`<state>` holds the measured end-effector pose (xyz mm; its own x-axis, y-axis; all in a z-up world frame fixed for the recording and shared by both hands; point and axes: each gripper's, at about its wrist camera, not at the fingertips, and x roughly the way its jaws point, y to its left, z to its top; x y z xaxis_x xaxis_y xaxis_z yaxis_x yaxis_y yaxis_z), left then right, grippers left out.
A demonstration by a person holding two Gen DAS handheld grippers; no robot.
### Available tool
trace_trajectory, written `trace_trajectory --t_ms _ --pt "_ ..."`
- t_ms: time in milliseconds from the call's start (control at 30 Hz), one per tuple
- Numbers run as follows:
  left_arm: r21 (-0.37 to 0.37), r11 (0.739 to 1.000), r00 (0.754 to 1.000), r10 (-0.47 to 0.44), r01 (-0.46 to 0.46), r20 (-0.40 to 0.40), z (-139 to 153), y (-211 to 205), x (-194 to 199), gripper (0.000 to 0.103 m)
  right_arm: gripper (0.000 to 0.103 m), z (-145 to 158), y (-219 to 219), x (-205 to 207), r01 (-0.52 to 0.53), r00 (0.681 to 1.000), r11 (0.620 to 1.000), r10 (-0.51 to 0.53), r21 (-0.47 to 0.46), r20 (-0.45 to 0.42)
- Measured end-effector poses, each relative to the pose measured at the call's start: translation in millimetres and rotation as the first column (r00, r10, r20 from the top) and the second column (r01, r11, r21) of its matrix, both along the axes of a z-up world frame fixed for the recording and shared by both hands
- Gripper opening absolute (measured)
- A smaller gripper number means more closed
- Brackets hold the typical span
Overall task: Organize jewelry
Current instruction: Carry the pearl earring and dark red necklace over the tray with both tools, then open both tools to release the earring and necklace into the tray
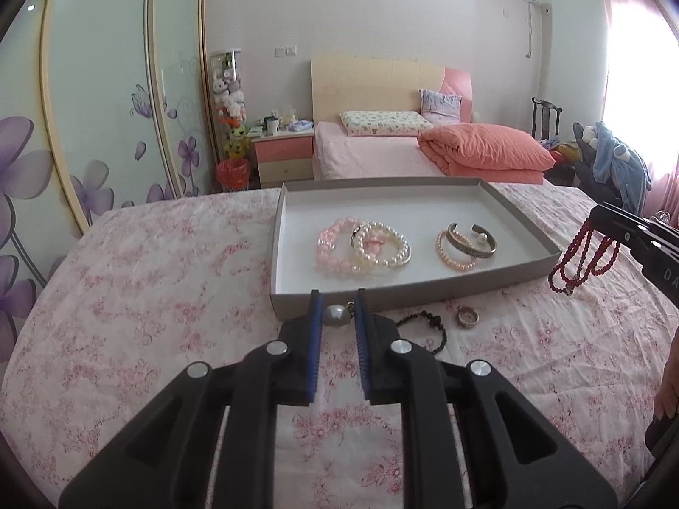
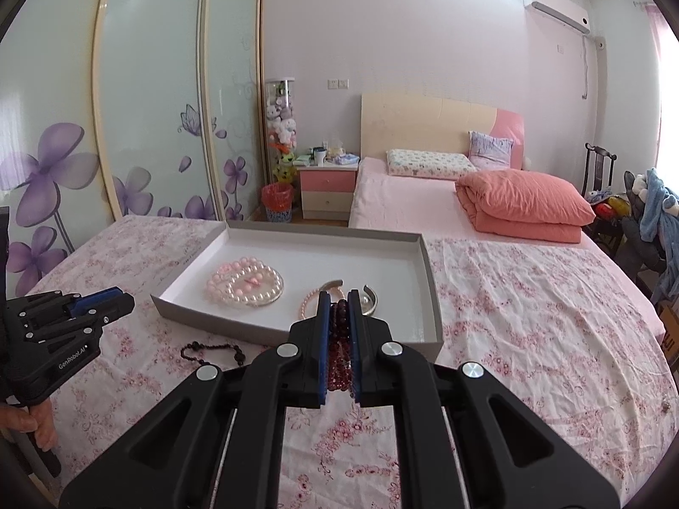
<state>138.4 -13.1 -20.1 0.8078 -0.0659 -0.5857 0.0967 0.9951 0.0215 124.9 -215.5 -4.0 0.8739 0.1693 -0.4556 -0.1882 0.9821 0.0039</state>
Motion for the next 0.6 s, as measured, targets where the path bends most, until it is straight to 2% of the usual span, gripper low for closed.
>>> trace_trajectory --t_ms 333,600 --pt "-0.018 1.0 0.997 -0.007 0.009 0.08 19 -11 2 0.016 0.009 21 7 -4 -0.006 0.995 0.999 0.002 0.041 0.102" --pt "-0.039 0.999 0.992 -0.001 0.006 0.123 30 -17 9 0.016 0.009 32 12 1 -0.011 0.989 0.998 0.001 0.068 0.149"
